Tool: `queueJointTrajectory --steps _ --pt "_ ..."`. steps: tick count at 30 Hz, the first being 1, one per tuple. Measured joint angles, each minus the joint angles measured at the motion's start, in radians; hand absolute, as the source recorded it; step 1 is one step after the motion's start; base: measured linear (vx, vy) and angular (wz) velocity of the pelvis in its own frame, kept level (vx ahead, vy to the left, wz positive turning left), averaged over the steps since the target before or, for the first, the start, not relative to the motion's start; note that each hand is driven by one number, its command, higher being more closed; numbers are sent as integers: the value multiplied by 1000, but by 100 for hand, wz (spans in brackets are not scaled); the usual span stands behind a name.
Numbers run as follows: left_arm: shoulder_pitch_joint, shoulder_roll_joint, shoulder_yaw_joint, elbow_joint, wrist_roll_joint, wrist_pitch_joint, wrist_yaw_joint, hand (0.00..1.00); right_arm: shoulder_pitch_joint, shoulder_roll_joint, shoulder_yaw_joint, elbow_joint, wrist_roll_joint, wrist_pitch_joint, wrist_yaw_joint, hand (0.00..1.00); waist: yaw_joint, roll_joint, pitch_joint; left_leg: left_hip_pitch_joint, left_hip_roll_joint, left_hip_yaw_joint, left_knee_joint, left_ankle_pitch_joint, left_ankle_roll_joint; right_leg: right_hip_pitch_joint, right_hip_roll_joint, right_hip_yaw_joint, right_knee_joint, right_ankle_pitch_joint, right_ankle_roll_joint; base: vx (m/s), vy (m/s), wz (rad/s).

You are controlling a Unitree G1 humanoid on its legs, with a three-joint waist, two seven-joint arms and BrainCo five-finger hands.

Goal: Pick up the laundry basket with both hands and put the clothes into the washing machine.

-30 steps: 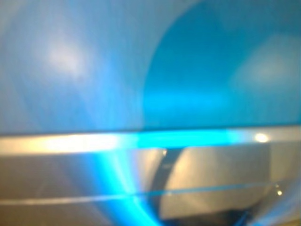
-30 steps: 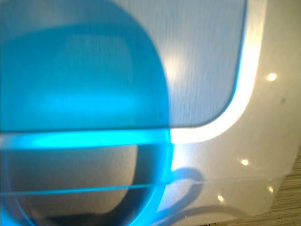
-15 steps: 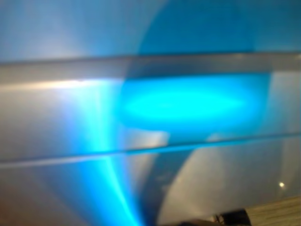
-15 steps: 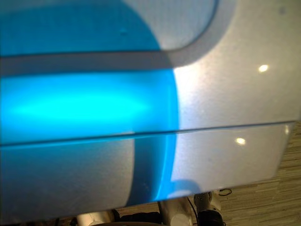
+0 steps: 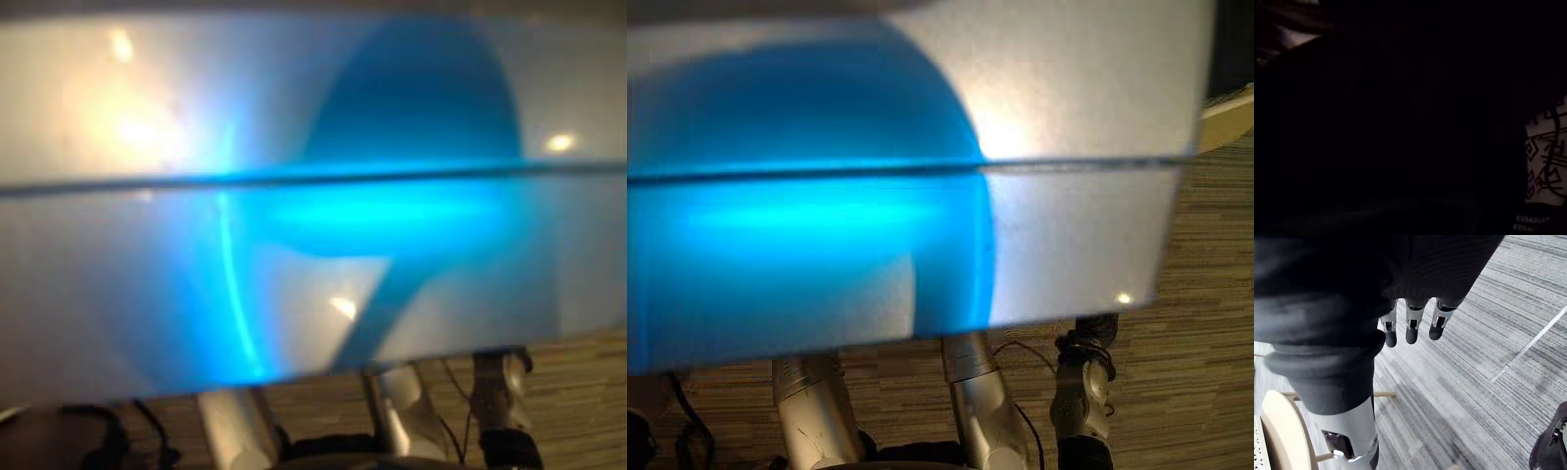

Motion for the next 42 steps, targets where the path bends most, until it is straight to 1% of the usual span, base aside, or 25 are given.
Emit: queueJointTrajectory --steps 3,7,8,9,10,11,12,13,14,15,17,19,20,21,22,24,26,27,28,29,30,33,35,38,42 --pt "-1 33 -36 -4 18 -3 -26 100 0 -4 -13 3 3 0 -1 0 2 0 0 0 3 -8 0 4 -6 -1 -1 -11 1 -1 -10 -26 35 0" --pt "-1 35 -34 -4 5 10 -37 100 0 -20 -13 3 3 0 -1 0 11 0 0 -5 9 -11 0 7 -12 -6 3 -17 2 5 -13 0 10 -1" --pt "-1 28 9 -4 -39 13 -39 0 0 -21 -12 1 2 -4 -3 0 6 0 0 -19 10 -19 2 11 -18 -15 3 -25 0 10 -19 -13 33 4" --pt "-4 -2 103 6 -101 14 -43 0 0 -20 -8 2 2 -7 -5 0 3 0 0 -34 9 -27 3 16 -23 -26 2 -33 -1 13 -22 -20 31 7" --pt "-8 -18 160 14 -134 15 -49 0 0 -19 -7 2 1 -7 -6 0 2 0 0 -41 9 -29 2 18 -22 -31 1 -35 -2 15 -24 -31 28 10" --pt "-13 -50 267 31 -235 14 -55 0 0 -18 0 2 -1 -6 -11 0 0 0 0 -52 9 -34 1 24 -21 -37 0 -38 -5 16 -27 -36 32 8" --pt "-23 -81 348 67 -323 11 -57 0 0 -9 9 2 -2 -4 -22 0 -2 1 0 -58 8 -39 -1 30 -21 -38 -1 -42 -13 20 -31 -38 37 5" --pt "-33 -96 383 89 -367 12 -59 0 0 -1 11 3 -2 -3 -25 0 -2 1 0 -60 9 -40 -4 33 -21 -38 -1 -43 -18 24 -33 -41 51 1" --pt "-46 -119 447 121 -439 13 -61 0 0 14 19 4 -2 2 -29 0 -4 1 0 -65 9 -41 -11 38 -24 -38 -5 -47 -32 31 -36 -44 63 1" --pt "-53 -139 504 142 -495 14 -68 0 0 25 39 7 -3 10 -32 0 -10 1 0 -66 8 -38 -24 42 -26 -38 -20 -56 -50 34 -40 -44 69 -2" --pt "-53 -158 568 145 -548 14 -92 0 1 55 58 15 -3 18 -33 0 -16 1 0 -67 8 -36 -34 44 -26 -36 -38 -76 -74 36 -41 -32 79 -9" --pt "-53 -177 610 145 -553 15 -101 0 8 75 80 33 -3 23 -42 0 -20 1 0 -67 6 -33 -40 45 -24 -33 -52 -84 -86 38 -42 -12 91 -3" --pt "-53 -194 635 145 -555 15 -106 0 15 90 80 40 -2 23 -44 0 -23 1 0 -67 0 -32 -40 45 -23 -33 -56 -84 -89 58 -42 2 84 5" --pt "-53 -206 658 145 -563 14 -115 0 19 94 86 43 -2 26 -44 0 -23 1 0 -67 -2 -30 -40 45 -22 -33 -63 -85 -89 60 -41 15 58 3" --pt "-53 -227 703 146 -590 14 -132 0 21 100 88 43 -3 31 -44 0 -23 1 0 -67 -2 -29 -40 48 -17 -33 -64 -84 -90 62 -39 24 64 1" --pt "-53 -242 731 146 -638 13 -149 0 21 102 90 43 -3 36 -45 0 -22 1 0 -67 -3 -29 -39 48 -16 -32 -64 -85 -90 65 -34 22 42 0" --pt "-54 -260 766 146 -746 6 -162 0 21 110 90 42 -3 40 -45 0 -22 1 0 -67 -4 -29 -39 48 -16 -32 -65 -85 -90 66 -31 10 33 2" --pt "-56 -266 776 146 -872 -20 -176 0 21 115 90 43 -3 44 -48 0 -22 1 0 -67 -5 -29 -39 48 -16 -31 -66 -85 -90 66 -32 0 0 0" --pt "-58 -272 788 146 -952 -37 -185 0 21 117 90 42 -3 47 -48 0 -22 1 0 -67 -6 -29 -39 48 -16 -31 -67 -85 -89 65 -33 3 31 3" --pt "-58 -279 806 145 -1116 -79 -194 0 21 120 91 42 -3 55 -50 0 -23 1 0 -67 -8 -30 -39 48 -16 -30 -68 -85 -88 64 -34 2 32 3" --pt "-57 -281 811 145 -1190 -101 -196 0 21 123 91 42 -3 58 -51 0 -24 1 0 -66 -9 -31 -39 48 -16 -28 -68 -85 -87 63 -33 3 38 3" --pt "-36 -291 850 142 -1333 -153 -211 0 21 127 99 40 -5 62 -59 0 -31 1 0 -54 -18 -36 -38 51 -12 -18 -72 -88 -79 61 -28 8 24 6" --pt "3 -297 869 114 -1341 -160 -211 0 21 127 100 38 -13 64 -70 0 -31 1 0 -40 -18 -38 -39 51 -12 -6 -80 -92 -69 55 -29 23 16 8" --pt "93 -304 884 77 -1338 -168 -212 0 21 126 104 31 -23 81 -70 0 -30 1 0 9 -19 -38 -52 50 -13 34 -80 -95 -65 42 -37 29 -11 6" --pt "183 -315 912 77 -1245 -165 -217 0 21 121 105 31 -34 84 -69 0 -30 4 0 67 -25 -40 -82 53 -19 90 -83 -102 -82 28 -51 35 -22 7"
